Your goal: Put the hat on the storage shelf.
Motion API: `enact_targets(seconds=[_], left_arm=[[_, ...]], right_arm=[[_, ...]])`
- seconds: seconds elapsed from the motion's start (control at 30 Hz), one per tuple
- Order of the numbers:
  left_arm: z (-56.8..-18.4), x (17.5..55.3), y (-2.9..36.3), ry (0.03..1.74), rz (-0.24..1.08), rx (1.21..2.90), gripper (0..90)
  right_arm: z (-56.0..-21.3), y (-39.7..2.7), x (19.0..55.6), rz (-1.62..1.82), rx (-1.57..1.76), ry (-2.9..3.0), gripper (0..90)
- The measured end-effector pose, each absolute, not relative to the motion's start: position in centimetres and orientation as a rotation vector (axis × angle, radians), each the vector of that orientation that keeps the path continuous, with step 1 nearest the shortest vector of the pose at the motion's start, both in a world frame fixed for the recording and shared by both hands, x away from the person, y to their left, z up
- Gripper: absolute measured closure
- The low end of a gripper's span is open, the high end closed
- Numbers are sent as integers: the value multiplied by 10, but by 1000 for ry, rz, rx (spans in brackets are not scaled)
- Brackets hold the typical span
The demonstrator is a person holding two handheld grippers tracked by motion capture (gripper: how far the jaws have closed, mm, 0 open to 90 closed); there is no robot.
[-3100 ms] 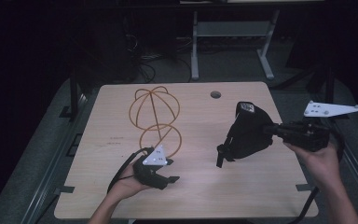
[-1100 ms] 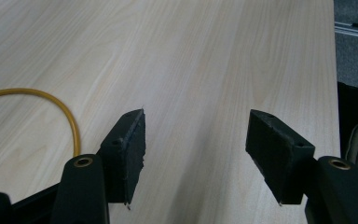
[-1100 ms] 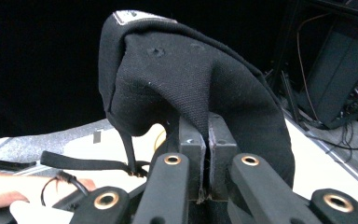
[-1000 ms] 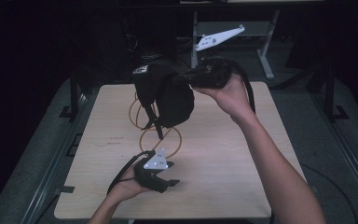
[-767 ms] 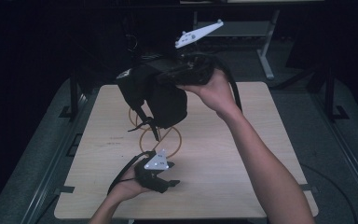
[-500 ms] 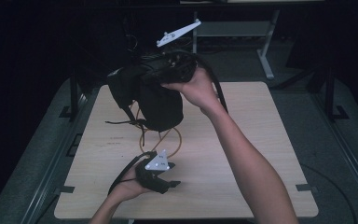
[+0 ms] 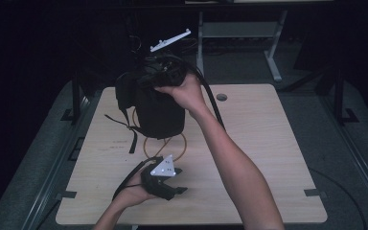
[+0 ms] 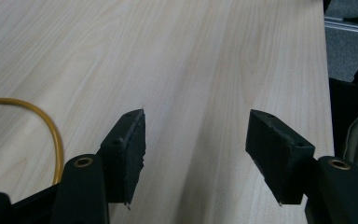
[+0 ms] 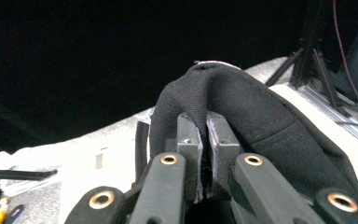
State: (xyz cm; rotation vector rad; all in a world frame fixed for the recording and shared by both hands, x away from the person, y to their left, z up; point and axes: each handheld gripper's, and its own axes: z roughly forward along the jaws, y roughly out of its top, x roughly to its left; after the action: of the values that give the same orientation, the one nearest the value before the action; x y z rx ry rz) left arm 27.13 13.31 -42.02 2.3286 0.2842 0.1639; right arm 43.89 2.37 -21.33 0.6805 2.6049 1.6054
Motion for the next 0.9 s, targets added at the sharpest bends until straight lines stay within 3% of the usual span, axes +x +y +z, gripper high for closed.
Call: enact_targets(seconds=[0.2, 0.33, 0.5, 0.9], left_arm=[[-416, 266, 130, 258, 148, 2305, 378], [-417, 267, 129, 254, 152, 2319, 378], [-421, 267, 130, 272, 143, 2324, 378], [-420, 269, 137, 302, 152, 2299, 378]], right_arm=[[-223, 31, 445, 1573, 699, 2611, 811], [-227, 35, 446, 1543, 730, 2601, 641], [-228, 33, 445, 1525, 744, 2590, 529], [-223, 5, 438, 1565, 762, 2529, 438]])
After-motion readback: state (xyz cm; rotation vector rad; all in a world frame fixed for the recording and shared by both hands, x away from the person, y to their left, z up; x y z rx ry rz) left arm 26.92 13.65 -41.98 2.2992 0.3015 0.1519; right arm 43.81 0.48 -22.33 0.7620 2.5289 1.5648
